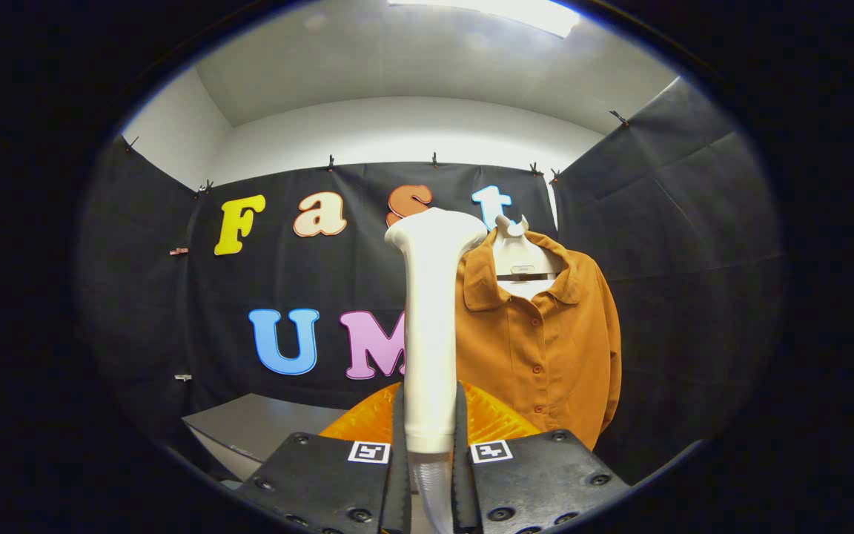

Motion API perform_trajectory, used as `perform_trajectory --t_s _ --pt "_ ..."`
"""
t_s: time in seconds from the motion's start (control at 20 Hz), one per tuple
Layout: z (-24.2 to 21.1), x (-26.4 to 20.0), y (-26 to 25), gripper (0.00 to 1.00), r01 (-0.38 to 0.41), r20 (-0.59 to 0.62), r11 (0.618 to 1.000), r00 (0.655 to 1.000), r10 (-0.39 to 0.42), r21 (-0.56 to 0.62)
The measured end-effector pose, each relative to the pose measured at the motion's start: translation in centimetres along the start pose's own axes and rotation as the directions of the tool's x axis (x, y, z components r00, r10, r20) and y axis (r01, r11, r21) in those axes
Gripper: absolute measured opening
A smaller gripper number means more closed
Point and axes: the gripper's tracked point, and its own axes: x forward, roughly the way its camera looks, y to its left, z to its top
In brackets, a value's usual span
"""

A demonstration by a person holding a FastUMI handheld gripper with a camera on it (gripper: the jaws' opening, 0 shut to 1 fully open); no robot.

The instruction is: Iron the clothes twice with a garment steamer, once on the left side and once on the right side.

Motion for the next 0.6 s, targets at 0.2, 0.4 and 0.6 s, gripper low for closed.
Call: perform_trajectory --t_s 0.2,0.4,0.6 --pt "-1.6 2.0 -1.8 0.25 0.006 -0.016 1.0 1.0 -0.006 0.004" --pt "-4.0 4.1 -3.6 0.25 0.008 -0.042 1.0 0.999 -0.008 -0.015" --pt "-5.9 6.0 -5.4 0.25 0.014 -0.055 1.0 0.998 -0.014 -0.017"
